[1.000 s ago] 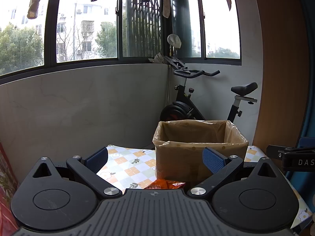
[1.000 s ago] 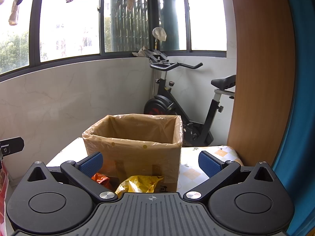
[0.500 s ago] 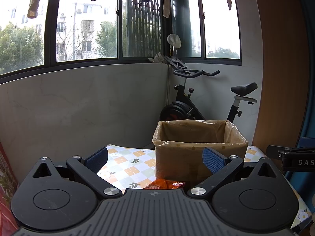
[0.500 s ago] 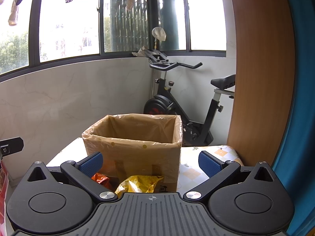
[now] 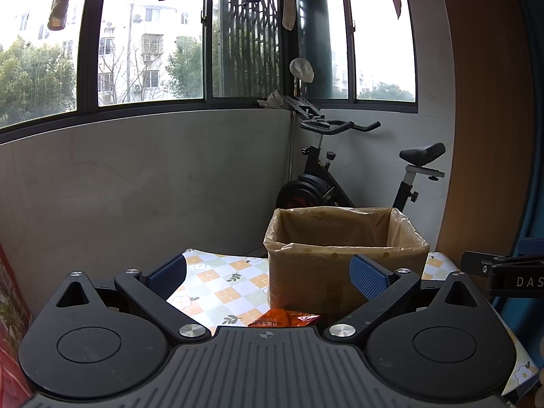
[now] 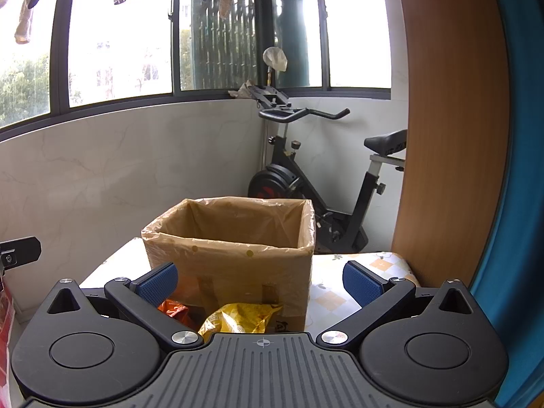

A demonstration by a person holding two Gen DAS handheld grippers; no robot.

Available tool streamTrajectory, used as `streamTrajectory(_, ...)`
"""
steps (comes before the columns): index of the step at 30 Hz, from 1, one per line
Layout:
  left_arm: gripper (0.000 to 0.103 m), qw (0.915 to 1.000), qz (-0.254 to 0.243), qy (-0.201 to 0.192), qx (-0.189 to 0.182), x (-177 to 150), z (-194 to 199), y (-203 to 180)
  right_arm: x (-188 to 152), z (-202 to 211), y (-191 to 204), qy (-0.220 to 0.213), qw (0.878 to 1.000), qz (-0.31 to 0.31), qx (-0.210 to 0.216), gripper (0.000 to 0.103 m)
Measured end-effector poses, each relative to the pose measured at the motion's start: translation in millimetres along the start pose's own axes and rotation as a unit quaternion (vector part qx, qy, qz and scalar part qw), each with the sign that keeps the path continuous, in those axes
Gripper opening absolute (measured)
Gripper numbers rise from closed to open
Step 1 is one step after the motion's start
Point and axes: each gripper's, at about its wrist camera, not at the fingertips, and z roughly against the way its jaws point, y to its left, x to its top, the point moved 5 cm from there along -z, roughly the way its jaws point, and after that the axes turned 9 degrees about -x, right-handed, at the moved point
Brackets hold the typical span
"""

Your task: Organize snacks

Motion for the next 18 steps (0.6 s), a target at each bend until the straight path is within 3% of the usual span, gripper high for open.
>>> streamTrajectory(10, 0.103, 0.9989, 0.023, -0.003, -0.040, -4.4, -6.9, 2.1, -4.8, -3.4, -1.0, -0.003, 1.000, -0.010, 0.009, 0.103)
streamTrajectory(14, 0.103, 0.9998, 0.012, -0.007, -0.011, -14.6, -15.8, 11.4, -15.9, -8.0, 1.3, -0.035, 0.999, 0.000, 0.004, 0.103)
streamTrajectory(18, 0.102, 0.9997, 0.012, 0.016, 0.011, -31.9, -32.5, 27.3, -35.0, -25.6, 5.3, -0.038, 0.999, -0.007, 0.012, 0.103)
